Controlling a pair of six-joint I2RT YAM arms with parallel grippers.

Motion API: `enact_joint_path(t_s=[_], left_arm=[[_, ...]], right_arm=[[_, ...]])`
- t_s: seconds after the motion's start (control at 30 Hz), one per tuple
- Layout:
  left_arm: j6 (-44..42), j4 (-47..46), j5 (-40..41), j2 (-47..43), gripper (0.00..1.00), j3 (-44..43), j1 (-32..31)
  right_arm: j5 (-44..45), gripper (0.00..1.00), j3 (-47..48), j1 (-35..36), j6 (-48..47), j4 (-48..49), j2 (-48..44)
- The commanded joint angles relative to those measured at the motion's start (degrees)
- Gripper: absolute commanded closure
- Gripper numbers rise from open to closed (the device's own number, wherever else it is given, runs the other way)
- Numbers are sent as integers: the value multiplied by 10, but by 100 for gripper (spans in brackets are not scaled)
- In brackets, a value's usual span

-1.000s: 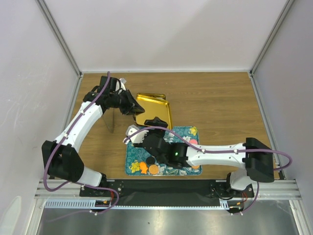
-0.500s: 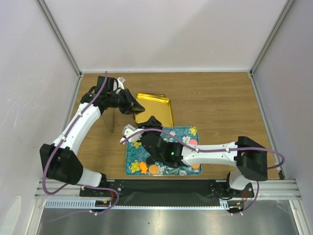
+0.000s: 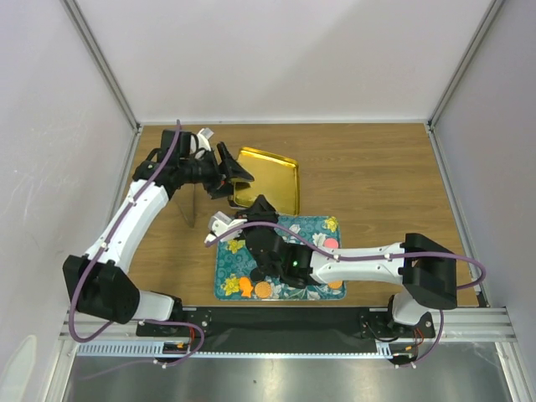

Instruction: Pack the cookies

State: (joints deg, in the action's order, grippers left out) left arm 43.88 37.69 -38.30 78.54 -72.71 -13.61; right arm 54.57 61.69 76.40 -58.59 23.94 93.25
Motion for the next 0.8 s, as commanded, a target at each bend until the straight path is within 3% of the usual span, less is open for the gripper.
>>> enact_joint_path(t_s=[0.0,0.07,0.13,0.3,0.5,0.6,0.77], left_arm=[[0,-29,-13,-29,22,4,10],[-3,-46,1,-33,9,1,20],[-7,-60,6,-34,3,-5,38],[-14,-100,42,-23,0,-36,72],[-23,-101,139,-2,0,-86,89],[-20,-105,163,5,0,-109,100],[-27,-100,235,2,0,-133,106]], right_arm=[[21,100,7,6,-9,35,-18],[21,100,11,8,7,6,-22],[20,100,24,7,46,-46,-25],[2,100,49,-3,156,-174,-51],[-122,100,146,-65,343,-376,-63],[-249,100,240,-137,440,-471,-41],[-599,100,340,-290,583,-513,-1]])
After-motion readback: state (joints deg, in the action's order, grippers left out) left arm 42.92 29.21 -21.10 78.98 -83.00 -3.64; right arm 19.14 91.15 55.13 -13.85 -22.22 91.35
